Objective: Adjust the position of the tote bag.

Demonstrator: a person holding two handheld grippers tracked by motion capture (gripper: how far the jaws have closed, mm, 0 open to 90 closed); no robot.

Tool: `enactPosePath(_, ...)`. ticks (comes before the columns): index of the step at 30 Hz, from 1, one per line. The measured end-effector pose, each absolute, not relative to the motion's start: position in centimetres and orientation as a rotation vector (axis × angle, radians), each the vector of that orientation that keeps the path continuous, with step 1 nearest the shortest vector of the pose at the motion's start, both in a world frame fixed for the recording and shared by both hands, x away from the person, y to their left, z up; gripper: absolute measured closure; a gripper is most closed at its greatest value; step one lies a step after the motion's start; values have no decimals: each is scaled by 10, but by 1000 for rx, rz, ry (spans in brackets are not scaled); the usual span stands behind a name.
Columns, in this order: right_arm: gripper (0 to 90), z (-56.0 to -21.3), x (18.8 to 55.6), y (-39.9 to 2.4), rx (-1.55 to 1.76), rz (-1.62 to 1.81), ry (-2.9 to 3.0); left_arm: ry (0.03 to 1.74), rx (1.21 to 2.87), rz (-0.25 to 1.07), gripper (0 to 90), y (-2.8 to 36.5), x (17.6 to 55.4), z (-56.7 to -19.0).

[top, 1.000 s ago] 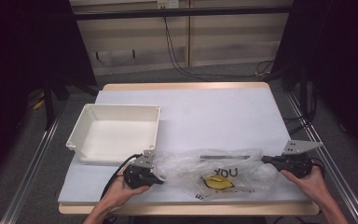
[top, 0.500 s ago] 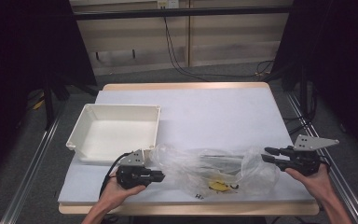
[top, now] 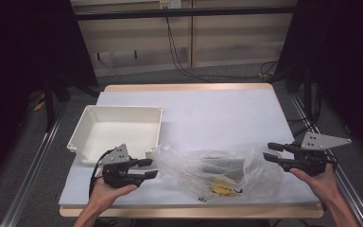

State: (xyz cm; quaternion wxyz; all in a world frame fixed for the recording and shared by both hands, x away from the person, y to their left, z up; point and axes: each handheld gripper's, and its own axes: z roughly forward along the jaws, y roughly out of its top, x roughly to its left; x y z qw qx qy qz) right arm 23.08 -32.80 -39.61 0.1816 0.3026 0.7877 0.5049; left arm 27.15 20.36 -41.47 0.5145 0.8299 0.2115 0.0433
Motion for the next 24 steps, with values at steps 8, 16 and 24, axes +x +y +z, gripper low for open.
enactPosePath(8,503,-380,236,-325,833,1449,2206,474,1979,140,558,201,276,-401)
enactPosePath(16,590,-369,237,-320,801,1469,2212,436,1929,129,735,183,290,-386)
enactPosePath(24,826,-358,249,-269,690,1424,2366,318,2053,40,777,115,301,-392)
